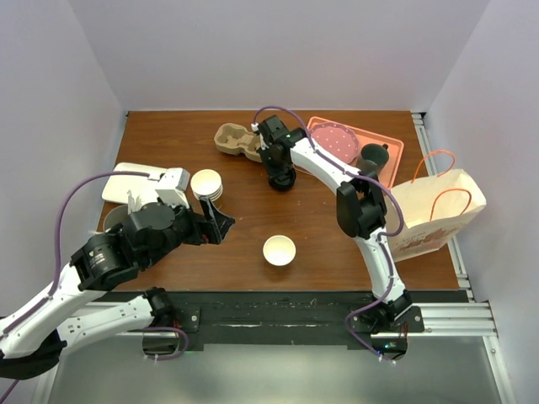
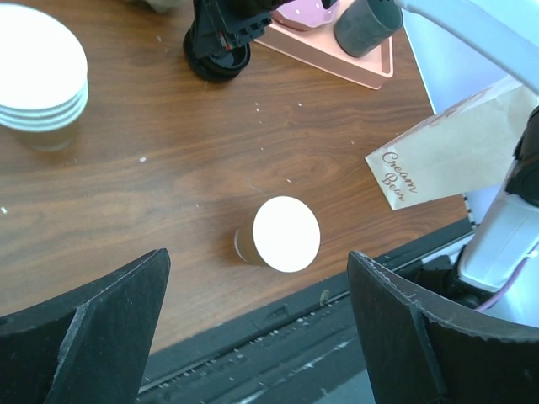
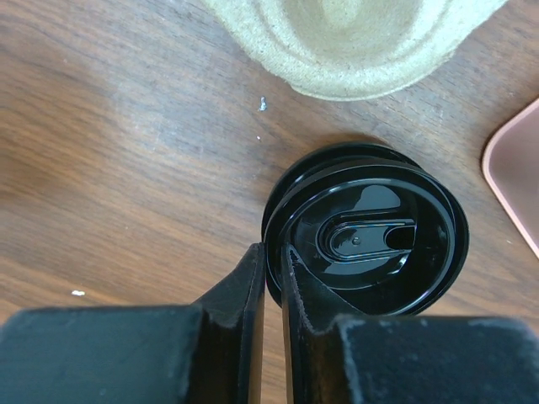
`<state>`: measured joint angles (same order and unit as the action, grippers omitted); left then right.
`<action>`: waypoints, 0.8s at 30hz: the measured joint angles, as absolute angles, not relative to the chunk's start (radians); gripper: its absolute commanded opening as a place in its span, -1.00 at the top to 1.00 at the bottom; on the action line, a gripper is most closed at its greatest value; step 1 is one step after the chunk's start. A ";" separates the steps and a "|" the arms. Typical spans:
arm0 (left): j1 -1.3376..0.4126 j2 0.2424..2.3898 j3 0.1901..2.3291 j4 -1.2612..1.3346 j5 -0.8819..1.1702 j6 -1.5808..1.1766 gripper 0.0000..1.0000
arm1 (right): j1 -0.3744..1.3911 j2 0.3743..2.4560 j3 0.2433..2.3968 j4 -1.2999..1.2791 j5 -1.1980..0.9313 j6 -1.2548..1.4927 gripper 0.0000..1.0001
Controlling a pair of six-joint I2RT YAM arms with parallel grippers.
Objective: Pack the takeout coffee
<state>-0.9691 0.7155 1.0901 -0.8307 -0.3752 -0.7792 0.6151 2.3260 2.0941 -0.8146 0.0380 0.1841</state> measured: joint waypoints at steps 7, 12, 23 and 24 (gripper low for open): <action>-0.969 0.711 1.062 -0.733 -0.389 -0.574 -0.66 | 0.615 2.183 2.082 -0.861 -0.047 0.179 0.86; -0.969 0.662 0.950 -0.575 -0.219 -0.294 -0.50 | 0.616 1.859 1.907 -0.866 -0.268 0.175 0.83; -0.970 0.633 0.891 -0.408 0.056 0.313 -0.57 | 0.624 1.346 1.532 -0.851 -0.739 0.160 0.82; -0.970 0.649 0.897 -0.403 0.079 0.353 -0.56 | 0.624 1.323 1.521 -0.854 -0.765 0.164 0.82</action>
